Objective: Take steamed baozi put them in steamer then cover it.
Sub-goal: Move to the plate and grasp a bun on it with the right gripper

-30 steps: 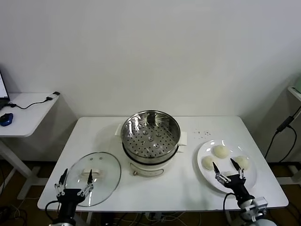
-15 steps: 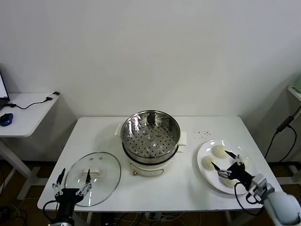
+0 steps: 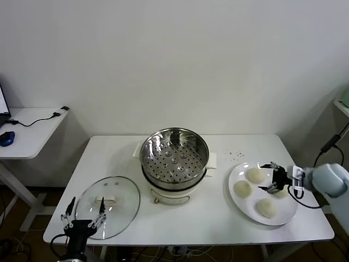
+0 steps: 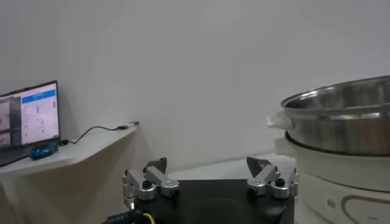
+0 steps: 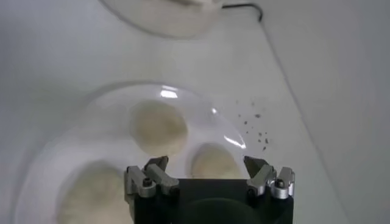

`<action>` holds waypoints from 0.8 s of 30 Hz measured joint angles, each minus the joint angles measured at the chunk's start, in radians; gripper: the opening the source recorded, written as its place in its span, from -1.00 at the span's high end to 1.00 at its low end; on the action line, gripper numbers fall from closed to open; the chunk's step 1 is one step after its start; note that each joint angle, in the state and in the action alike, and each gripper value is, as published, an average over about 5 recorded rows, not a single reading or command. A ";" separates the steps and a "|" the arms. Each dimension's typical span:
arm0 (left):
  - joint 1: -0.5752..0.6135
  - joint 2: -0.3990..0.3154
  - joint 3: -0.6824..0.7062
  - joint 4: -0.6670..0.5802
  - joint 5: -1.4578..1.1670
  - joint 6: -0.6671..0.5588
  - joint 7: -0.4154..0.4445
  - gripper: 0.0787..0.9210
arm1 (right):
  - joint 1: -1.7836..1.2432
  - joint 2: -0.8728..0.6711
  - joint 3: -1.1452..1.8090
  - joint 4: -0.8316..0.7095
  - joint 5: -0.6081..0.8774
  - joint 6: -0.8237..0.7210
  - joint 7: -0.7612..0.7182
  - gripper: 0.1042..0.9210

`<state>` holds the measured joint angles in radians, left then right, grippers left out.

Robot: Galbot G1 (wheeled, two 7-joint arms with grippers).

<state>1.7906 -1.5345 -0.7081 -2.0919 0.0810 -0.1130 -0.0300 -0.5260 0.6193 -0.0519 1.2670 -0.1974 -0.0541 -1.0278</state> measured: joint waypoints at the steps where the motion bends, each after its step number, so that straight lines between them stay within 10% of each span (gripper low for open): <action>1: 0.000 0.000 -0.002 0.001 0.000 0.000 -0.001 -0.77 | 0.045 0.004 -0.044 -0.026 -0.008 0.006 -0.014 -0.76; 24: -0.009 -0.001 -0.023 0.034 0.004 0.009 0.006 -0.77 | 0.471 0.242 -0.550 -0.450 -0.106 0.084 -0.132 -0.76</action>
<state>1.7813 -1.5352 -0.7316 -2.0579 0.0851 -0.1038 -0.0245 -0.0551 0.8614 -0.6015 0.8169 -0.3037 0.0299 -1.1598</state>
